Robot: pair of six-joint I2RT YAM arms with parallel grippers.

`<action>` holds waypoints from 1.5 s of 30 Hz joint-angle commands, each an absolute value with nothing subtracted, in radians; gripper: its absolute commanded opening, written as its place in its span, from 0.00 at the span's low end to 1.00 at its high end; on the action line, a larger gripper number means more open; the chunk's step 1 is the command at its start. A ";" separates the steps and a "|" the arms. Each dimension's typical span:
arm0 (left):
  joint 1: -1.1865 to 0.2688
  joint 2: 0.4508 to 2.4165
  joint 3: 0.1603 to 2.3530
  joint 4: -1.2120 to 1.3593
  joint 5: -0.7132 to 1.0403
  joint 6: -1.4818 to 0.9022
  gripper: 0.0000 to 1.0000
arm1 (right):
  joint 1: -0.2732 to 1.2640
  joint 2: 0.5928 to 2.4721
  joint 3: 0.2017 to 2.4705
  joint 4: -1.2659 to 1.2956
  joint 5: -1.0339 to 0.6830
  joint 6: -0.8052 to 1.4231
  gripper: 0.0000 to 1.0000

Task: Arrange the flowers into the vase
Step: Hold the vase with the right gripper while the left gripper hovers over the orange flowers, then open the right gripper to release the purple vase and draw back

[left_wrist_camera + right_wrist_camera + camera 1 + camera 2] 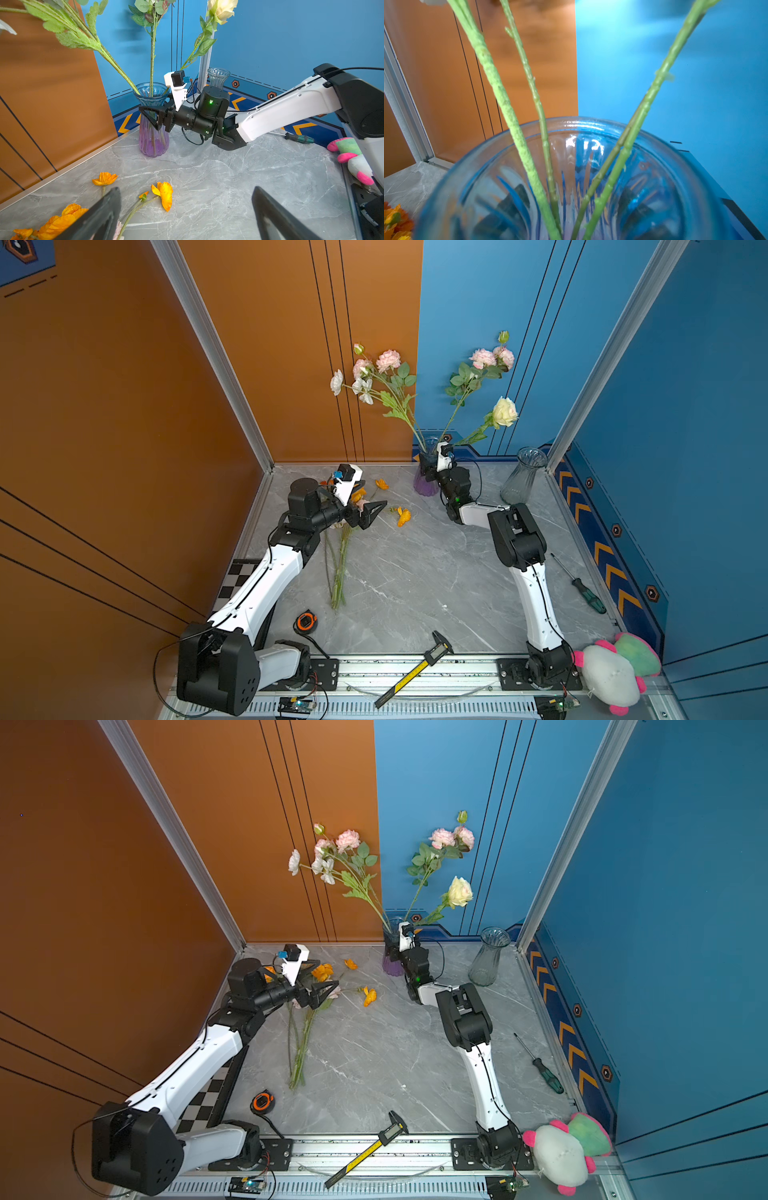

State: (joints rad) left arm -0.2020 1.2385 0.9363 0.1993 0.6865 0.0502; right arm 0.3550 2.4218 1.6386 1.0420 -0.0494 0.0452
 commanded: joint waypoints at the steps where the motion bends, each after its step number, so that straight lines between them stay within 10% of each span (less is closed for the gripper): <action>1: -0.187 1.239 0.944 0.220 0.711 0.036 0.98 | 0.347 2.351 1.631 1.168 -0.036 0.050 0.80; 13: -0.180 1.242 0.945 0.220 0.716 0.035 0.98 | 0.340 2.342 1.598 1.183 -0.038 0.055 1.00; 29: -0.175 1.235 0.948 0.231 0.711 0.011 0.98 | 0.336 2.213 1.302 1.223 -0.051 0.048 1.00; 45: -0.158 1.235 0.950 0.252 0.705 -0.032 0.98 | 0.452 1.672 0.642 1.079 0.085 0.063 1.00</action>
State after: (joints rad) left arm -0.1699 1.2385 0.9363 0.2222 0.6933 -0.0097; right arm 0.4049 1.8057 0.7254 1.1767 0.0017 0.0624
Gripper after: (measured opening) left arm 0.978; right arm 0.999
